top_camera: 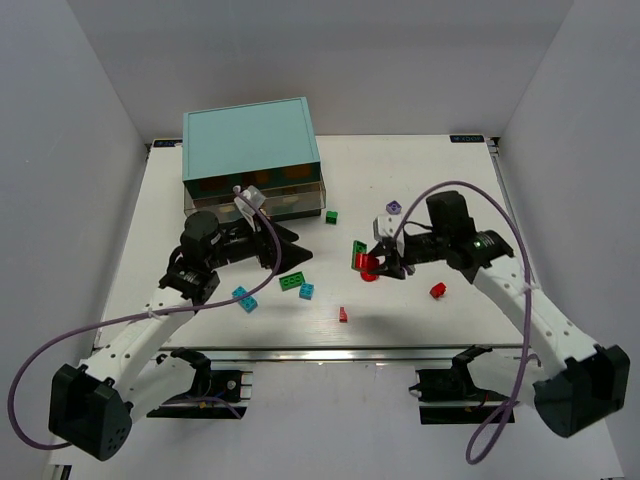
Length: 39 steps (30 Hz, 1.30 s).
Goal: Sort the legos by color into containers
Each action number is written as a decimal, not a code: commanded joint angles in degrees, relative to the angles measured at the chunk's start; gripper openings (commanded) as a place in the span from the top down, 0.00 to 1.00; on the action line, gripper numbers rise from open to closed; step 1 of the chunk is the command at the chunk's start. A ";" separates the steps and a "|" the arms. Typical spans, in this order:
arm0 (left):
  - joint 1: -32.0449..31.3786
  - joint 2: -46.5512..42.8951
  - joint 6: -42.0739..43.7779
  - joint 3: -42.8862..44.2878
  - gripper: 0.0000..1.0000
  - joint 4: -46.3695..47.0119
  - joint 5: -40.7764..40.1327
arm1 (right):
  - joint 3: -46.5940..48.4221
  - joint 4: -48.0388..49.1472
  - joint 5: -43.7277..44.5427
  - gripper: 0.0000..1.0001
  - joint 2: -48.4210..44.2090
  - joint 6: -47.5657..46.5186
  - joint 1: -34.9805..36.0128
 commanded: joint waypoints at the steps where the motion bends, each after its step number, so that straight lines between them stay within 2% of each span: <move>1: -0.42 0.93 -7.40 3.17 0.07 2.77 3.38 | -3.77 -1.11 -1.58 1.00 -5.80 -12.10 1.11; 4: -1.57 2.78 -9.07 5.20 0.07 0.22 2.77 | -5.70 -1.10 2.73 1.00 -8.70 -15.62 2.25; 9: -4.81 6.55 -11.10 6.17 0.07 -2.59 0.31 | -7.99 1.61 7.21 1.00 -12.05 -15.82 5.15; 12: -6.40 8.31 -11.27 6.17 0.07 -4.26 -1.71 | -9.48 5.22 10.29 1.00 -13.90 -13.01 7.78; 17: -11.75 11.39 -11.36 6.43 0.07 -4.61 -7.33 | -10.45 6.01 14.77 1.00 -12.76 -9.93 11.22; 25: -18.44 17.01 -11.27 10.20 0.10 -3.82 -16.13 | -13.26 8.47 17.50 1.00 -14.42 -8.34 14.47; 35: -23.89 24.23 -9.78 15.66 0.27 -8.13 -25.53 | -16.16 10.06 18.91 1.00 -18.03 -8.26 15.35; 39: -24.95 25.45 -9.69 16.45 0.48 -8.66 -28.08 | -17.22 10.06 19.08 1.00 -19.17 -8.17 15.53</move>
